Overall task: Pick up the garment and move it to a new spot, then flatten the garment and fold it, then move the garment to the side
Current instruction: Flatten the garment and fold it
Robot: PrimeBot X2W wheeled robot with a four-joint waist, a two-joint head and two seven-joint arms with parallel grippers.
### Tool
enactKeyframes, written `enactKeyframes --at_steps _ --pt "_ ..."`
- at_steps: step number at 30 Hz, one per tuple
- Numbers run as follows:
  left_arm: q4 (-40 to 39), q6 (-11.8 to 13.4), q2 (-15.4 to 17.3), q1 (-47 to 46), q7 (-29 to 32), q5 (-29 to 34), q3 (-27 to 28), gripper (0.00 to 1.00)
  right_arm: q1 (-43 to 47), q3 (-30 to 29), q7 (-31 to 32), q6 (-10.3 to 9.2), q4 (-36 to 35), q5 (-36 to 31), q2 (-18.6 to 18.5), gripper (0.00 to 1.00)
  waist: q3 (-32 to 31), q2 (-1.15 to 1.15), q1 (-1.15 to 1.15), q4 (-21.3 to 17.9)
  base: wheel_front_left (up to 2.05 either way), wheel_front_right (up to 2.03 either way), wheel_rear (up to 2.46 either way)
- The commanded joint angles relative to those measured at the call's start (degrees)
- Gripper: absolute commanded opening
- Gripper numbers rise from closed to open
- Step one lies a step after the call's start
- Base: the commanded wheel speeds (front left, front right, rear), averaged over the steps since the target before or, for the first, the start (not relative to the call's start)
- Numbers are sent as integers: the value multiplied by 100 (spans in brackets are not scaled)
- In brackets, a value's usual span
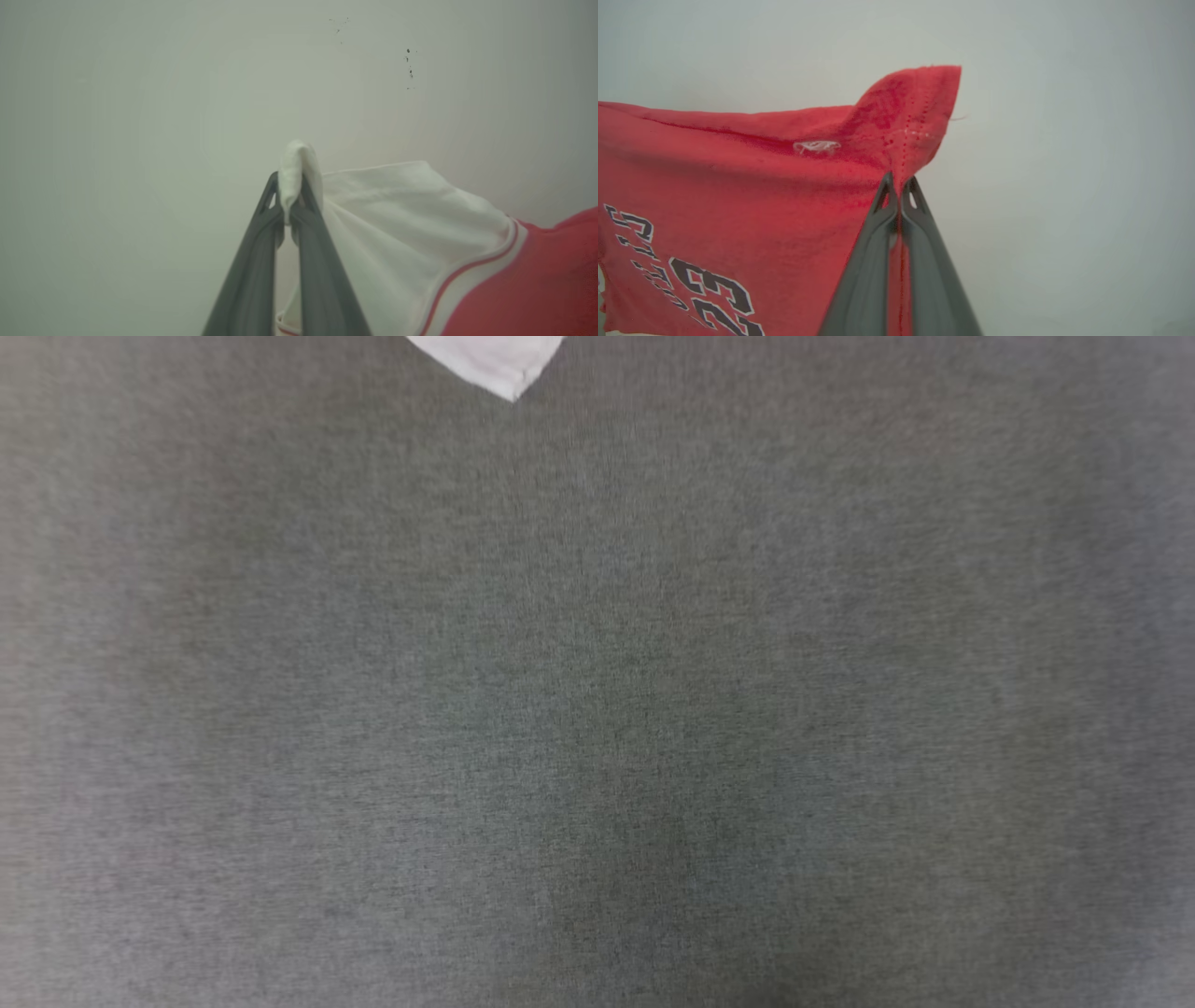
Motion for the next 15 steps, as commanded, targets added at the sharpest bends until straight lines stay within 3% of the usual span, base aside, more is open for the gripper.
enactKeyframes --at_steps 1,15 --pt "21 28 -8 -81 -25 1 19 0 -164 45 -78 -5 16 49 -16 0 299 0 -2 4 0 0 0" --pt "508 -181 -266 315 -153 -301 63 0 -252 1297 -620 -5 686 880 0 0 922 0 -2 149 0 0 0"
